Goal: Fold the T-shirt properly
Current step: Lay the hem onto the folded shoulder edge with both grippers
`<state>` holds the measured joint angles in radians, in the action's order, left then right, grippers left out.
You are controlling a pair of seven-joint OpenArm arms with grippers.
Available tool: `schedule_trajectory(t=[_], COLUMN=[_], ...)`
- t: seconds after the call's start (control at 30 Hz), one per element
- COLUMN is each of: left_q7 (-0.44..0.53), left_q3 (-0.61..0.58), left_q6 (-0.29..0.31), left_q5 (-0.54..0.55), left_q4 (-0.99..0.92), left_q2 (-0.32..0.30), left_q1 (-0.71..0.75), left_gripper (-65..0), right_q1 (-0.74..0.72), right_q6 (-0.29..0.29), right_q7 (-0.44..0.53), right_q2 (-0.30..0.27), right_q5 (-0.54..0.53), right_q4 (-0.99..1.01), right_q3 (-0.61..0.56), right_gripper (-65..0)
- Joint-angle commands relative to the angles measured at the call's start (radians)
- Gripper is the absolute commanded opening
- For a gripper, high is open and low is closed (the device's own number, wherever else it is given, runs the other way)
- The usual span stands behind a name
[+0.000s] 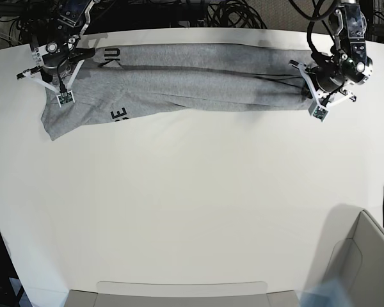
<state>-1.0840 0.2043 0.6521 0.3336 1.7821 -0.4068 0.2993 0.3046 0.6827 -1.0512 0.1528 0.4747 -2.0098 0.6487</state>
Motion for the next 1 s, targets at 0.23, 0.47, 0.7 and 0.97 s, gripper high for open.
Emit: schedule_trajectory(t=[0.23,0.47,0.7,0.97], left_q7=[0.012,-0.022,-0.066,-0.312], left_q3=[0.010,0.200,0.238,0.539], left_q6=[-0.001,0.010,0.046,0.046], left_q5=[0.000,0.003,0.006,-0.001], left_q4=[0.038,0.114,0.115,0.104], left_q2=[-0.014,0.050,0.065,0.130], left_q1=[0.001,0.016,0.019,-0.125], left_gripper=[-43.1,-34.3,-23.2,-23.2], right_q1=[-0.005,0.001,-0.002,-0.002], right_q6=[0.015,0.015,0.015,0.015], right_q7=[0.001,0.001,0.001,0.001], right_q2=[-0.006,-0.008,-0.006,-0.011], right_q5=[0.011,0.017,0.017,0.017], right_q4=[-0.018,-0.018,-0.018,-0.016], right_q3=[0.001,-0.042,-0.050,-0.050], right_gripper=[-65.0,-65.0,-65.0,-65.0])
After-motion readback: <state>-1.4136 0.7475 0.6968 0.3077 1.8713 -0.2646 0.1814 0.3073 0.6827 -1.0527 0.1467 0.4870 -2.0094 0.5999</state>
